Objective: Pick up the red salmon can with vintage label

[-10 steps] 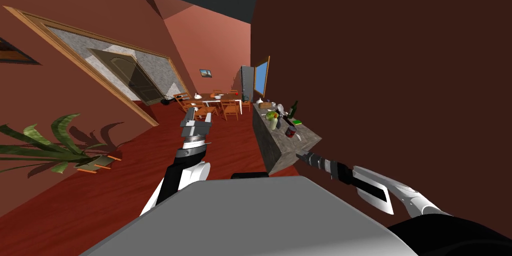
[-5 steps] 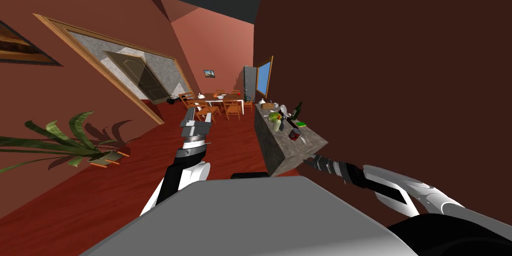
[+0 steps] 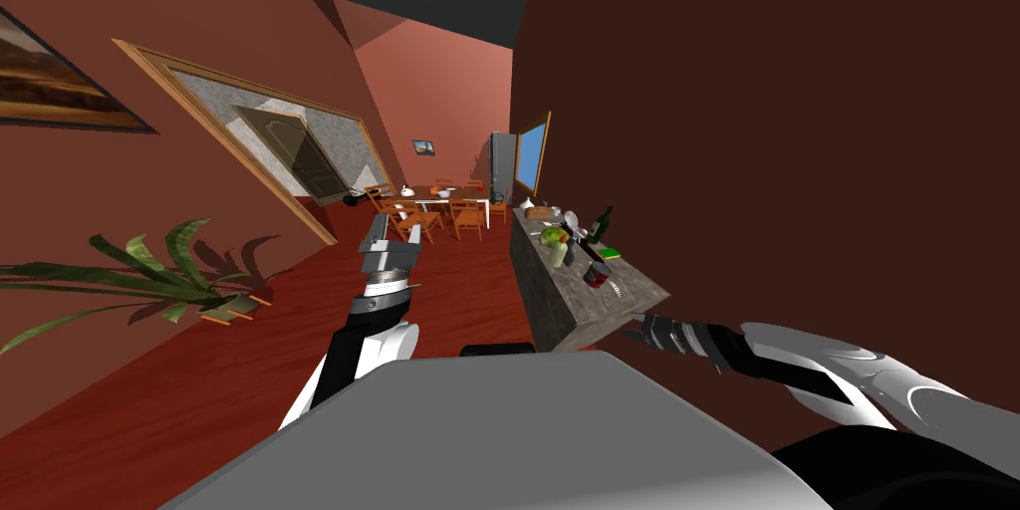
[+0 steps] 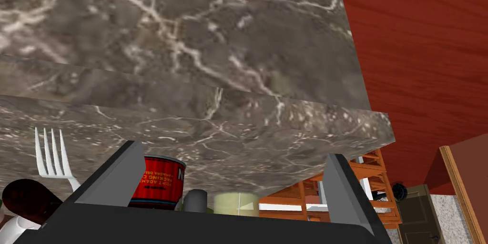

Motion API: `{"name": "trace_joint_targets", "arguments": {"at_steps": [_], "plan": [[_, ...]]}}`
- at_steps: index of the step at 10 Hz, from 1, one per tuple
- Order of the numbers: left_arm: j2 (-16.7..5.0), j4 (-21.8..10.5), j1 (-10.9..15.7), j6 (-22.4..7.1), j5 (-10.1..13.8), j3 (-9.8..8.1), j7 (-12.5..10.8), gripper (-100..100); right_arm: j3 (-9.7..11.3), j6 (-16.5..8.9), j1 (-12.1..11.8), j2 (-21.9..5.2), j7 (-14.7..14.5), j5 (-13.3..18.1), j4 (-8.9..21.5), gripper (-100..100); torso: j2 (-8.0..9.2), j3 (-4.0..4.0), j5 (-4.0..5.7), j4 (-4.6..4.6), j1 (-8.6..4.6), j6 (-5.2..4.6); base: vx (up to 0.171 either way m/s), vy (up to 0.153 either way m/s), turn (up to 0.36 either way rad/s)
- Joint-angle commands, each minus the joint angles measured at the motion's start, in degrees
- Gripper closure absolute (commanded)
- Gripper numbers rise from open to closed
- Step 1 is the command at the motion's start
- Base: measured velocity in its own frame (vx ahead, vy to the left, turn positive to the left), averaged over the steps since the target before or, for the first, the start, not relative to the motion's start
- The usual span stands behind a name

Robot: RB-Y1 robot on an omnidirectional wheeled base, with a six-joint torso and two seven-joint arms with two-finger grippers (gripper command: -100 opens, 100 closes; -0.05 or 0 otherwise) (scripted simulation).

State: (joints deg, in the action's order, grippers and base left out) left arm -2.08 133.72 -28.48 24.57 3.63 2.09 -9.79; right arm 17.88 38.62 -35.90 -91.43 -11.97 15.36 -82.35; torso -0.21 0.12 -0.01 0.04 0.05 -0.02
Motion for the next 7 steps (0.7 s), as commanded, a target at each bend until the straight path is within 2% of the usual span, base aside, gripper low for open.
{"name": "trace_joint_targets", "arguments": {"at_steps": [1,2,7], "plan": [[0.0,0.0,0.0,0.0,0.0,0.00,0.0,0,0.6,0.5,-1.8,-2.9,-0.6,0.6,0.8,-100,0.00,0.00,0.00,0.00,0.00,0.00,0.053,0.016,0.100],[0.0,0.0,0.0,0.0,0.0,0.00,0.0,0,0.6,0.5,-1.8,-4.4,-0.6,0.6,0.8,-100,0.01,-0.01,0.00,0.00,0.01,0.00,0.052,0.018,0.050],[0.0,0.0,0.0,0.0,0.0,0.00,0.0,0,3.3,2.6,-3.6,-12.3,-0.9,3.0,3.9,-100,-0.05,0.03,0.00,0.01,0.02,-0.01,0.075,0.017,0.083]]}}
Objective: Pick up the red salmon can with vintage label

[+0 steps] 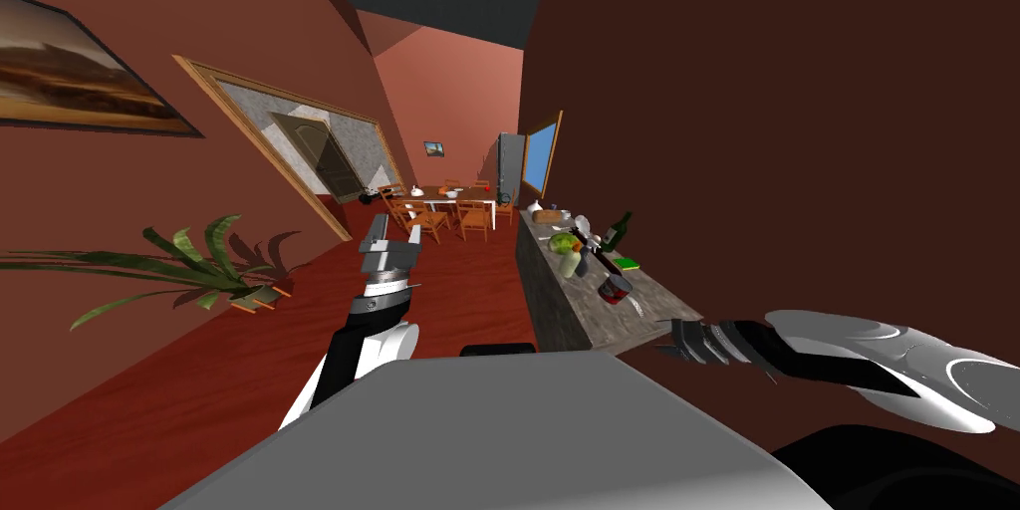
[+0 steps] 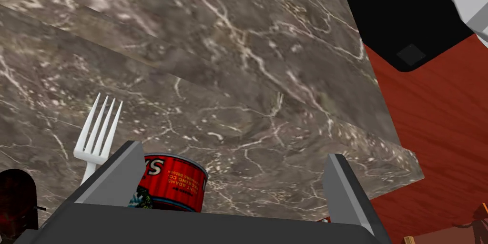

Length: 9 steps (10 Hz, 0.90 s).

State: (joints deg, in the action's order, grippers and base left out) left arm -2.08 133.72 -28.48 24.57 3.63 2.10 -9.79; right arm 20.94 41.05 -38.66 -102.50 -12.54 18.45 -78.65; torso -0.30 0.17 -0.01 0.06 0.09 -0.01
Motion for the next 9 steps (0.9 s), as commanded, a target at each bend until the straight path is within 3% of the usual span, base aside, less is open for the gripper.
{"name": "trace_joint_targets", "arguments": {"at_steps": [1,4,6,8,9], "plan": [[0.0,0.0,0.0,0.0,0.0,0.00,0.0,0,0.2,0.2,-0.8,-2.2,-0.3,-0.1,0.2,-100,0.00,0.00,0.00,0.00,0.00,0.00,0.064,0.015,0.044],[0.0,0.0,0.0,0.0,0.0,0.00,0.0,0,2.3,2.1,-2.3,-8.6,-0.5,1.9,2.2,-100,-0.05,0.03,-0.01,0.01,0.01,0.00,0.106,0.018,0.118],[0.0,0.0,0.0,0.0,0.0,0.00,0.0,0,2.9,2.7,-2.7,-11.4,-0.5,2.5,2.7,-100,-0.11,0.08,0.00,0.04,0.05,-0.02,0.095,0.023,0.062],[0.0,0.0,0.0,0.0,0.0,0.00,0.0,0,2.9,2.7,-2.7,-11.4,-0.5,2.5,2.7,-100,0.07,-0.03,0.02,-0.01,0.02,-0.04,0.037,0.012,0.023],[0.0,0.0,0.0,0.0,0.0,0.00,0.0,0,3.4,3.2,-3.0,-13.2,-0.5,2.9,3.0,-100,0.24,-0.13,0.02,-0.05,-0.01,-0.06,0.034,0.012,0.065]]}}
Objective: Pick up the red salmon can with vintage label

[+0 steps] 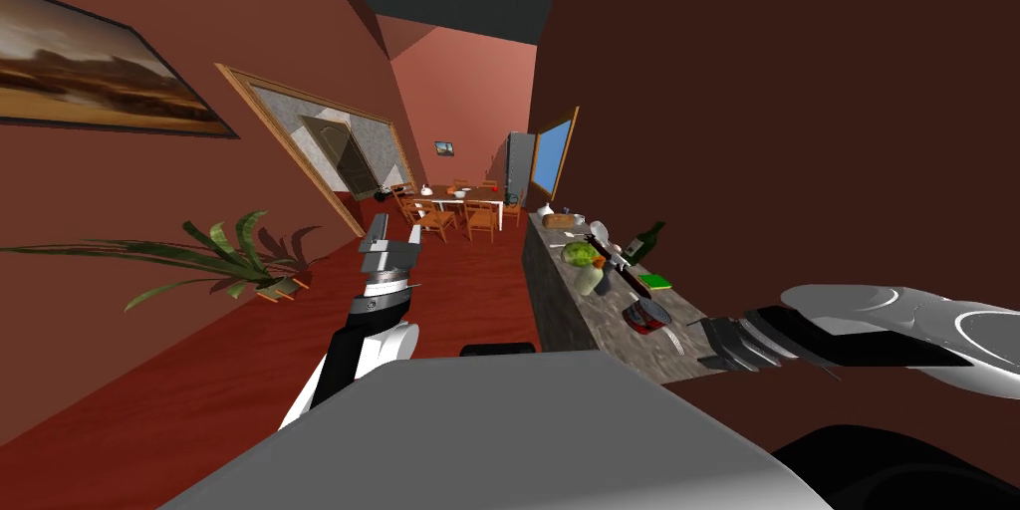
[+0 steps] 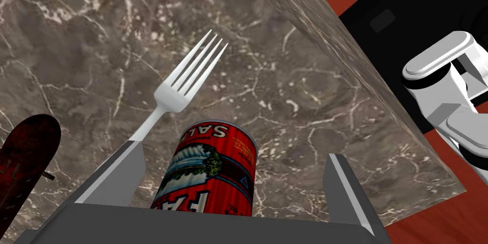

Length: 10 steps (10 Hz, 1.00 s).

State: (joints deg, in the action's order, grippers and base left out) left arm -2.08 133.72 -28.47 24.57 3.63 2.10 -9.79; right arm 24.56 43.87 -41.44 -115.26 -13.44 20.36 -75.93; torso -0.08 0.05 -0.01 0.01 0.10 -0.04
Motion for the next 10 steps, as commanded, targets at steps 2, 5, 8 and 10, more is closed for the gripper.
{"name": "trace_joint_targets", "arguments": {"at_steps": [2,5,8,10], "plan": [[0.0,0.0,0.0,0.0,0.0,0.00,0.0,0,0.5,1.2,-0.7,-3.1,0.4,1.7,0.6,-100,-0.15,0.09,-0.01,0.04,0.05,0.02,0.104,0.031,0.114],[0.0,0.0,0.0,0.0,0.0,0.01,0.0,0,0.1,1.8,-1.2,-3.9,0.7,2.4,0.8,-100,-0.33,0.20,-0.05,0.09,0.27,0.02,0.094,0.056,0.068],[0.0,0.0,0.0,0.0,0.0,-0.01,0.0,0,-1.0,1.1,-1.1,-4.1,3.0,4.7,-1.1,-100,0.11,-0.06,0.03,-0.03,-0.09,-0.06,0.008,-0.014,-0.035],[0.0,0.0,0.0,0.0,0.0,-0.01,0.0,0,-3.2,-0.5,-0.9,-4.1,6.9,9.0,-4.7,-100,0.17,-0.10,0.07,-0.04,-0.19,-0.06,0.004,-0.049,-0.086]]}}
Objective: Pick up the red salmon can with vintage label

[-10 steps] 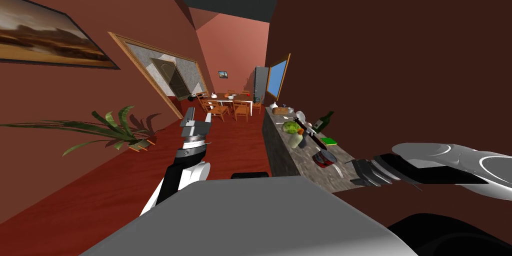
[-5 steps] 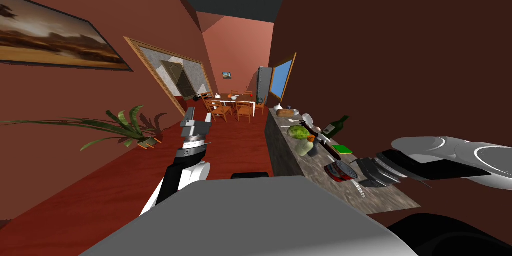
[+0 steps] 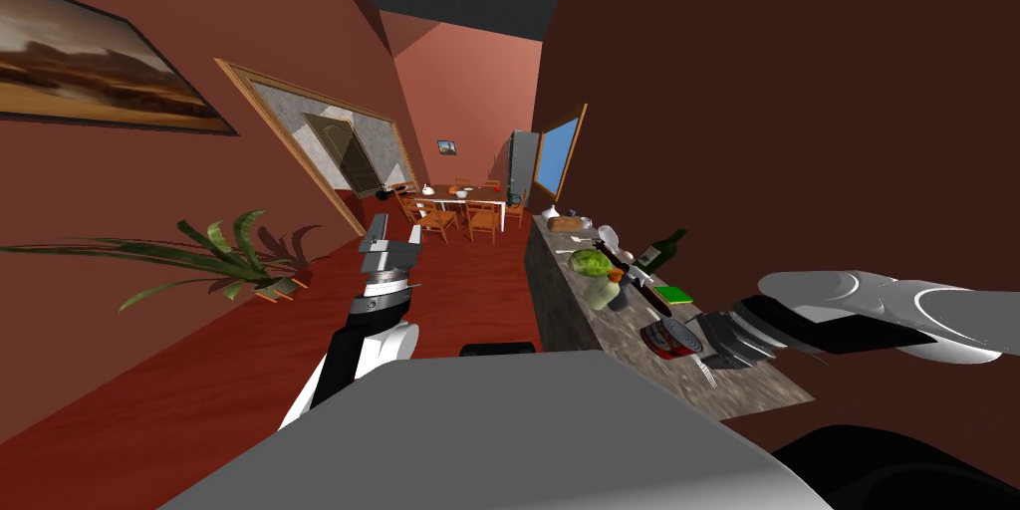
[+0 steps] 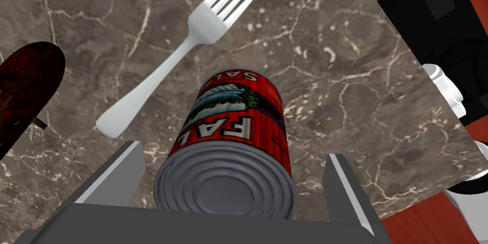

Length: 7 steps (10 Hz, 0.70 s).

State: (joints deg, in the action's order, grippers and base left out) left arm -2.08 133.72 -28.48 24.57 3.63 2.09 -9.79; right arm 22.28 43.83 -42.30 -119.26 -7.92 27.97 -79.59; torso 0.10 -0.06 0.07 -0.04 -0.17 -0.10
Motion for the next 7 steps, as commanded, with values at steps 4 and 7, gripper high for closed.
{"name": "trace_joint_targets", "arguments": {"at_steps": [4,7], "plan": [[0.0,0.0,0.0,0.0,0.0,0.00,0.0,0,-3.1,-2.1,0.1,-0.1,6.8,6.3,-4.6,-100,0.00,0.00,-0.02,0.00,0.09,0.02,0.005,-0.038,-0.047],[0.0,0.0,0.0,0.0,0.0,0.00,0.0,0,-4.2,-2.9,0.2,-0.1,9.5,8.8,-6.4,-100,-0.01,0.01,-0.02,0.00,0.09,0.01,0.006,-0.029,-0.043]]}}
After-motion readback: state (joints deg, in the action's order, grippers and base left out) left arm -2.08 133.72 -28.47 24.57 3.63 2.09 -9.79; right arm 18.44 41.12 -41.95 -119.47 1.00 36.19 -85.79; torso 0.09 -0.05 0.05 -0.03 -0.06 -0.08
